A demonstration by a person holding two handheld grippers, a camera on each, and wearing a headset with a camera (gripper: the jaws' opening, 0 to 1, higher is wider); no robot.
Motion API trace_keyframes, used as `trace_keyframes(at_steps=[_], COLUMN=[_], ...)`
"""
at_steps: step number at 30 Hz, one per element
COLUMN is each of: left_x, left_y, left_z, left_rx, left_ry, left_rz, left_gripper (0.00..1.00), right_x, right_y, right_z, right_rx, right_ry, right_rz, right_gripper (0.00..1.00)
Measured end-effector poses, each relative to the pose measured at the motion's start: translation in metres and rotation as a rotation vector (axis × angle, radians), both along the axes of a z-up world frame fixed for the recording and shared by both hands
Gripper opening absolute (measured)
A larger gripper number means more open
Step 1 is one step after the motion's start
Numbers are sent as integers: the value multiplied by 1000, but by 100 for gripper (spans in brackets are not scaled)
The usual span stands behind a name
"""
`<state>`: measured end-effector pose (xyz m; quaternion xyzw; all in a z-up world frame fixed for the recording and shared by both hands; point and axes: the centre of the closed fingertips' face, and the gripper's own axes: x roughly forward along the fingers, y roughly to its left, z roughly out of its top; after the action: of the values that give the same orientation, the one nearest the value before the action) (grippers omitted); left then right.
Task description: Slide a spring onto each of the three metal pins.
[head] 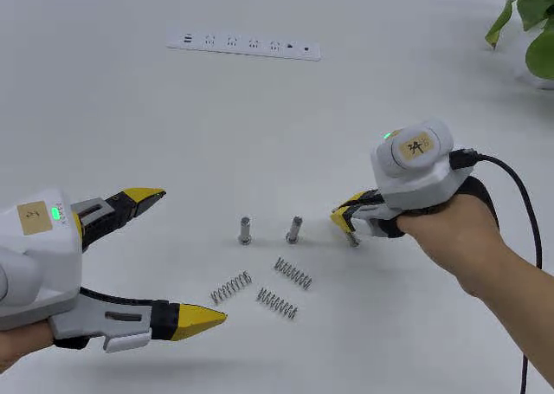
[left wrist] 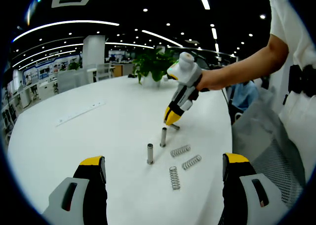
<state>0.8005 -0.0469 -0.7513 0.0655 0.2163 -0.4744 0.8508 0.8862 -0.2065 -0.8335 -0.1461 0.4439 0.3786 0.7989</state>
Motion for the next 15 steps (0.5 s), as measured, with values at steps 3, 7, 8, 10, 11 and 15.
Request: trace_keyframes(at_steps=[3,7,8,10,11,15], left_x=[0,0,-1,-1,-1,-1], left_y=[-1,-2,-3,-3,-3,-4], left_z=[1,2,3,3,3,3], left_rx=[-2,1,0,-2,0,1], left_ry=[-1,-4,-5,-7,-7,-6], left_rz=[-2,-6,-8,-9,-10,-13], left_gripper=[100,100,100,100,100,100], right_x=[-2,-1,-2,-2,-2,-7], right_y=[-1,-4,-4,-5,-6,-7], right_z=[3,4,5,6,6,10], right_rx=[15,25,29,35,39,45], right_ry=[-9,-22,-27,-37,-41,-49], right_rz=[-8,-23,-25,-26,-27,-29], right_gripper=[9,9,9,9,9,9])
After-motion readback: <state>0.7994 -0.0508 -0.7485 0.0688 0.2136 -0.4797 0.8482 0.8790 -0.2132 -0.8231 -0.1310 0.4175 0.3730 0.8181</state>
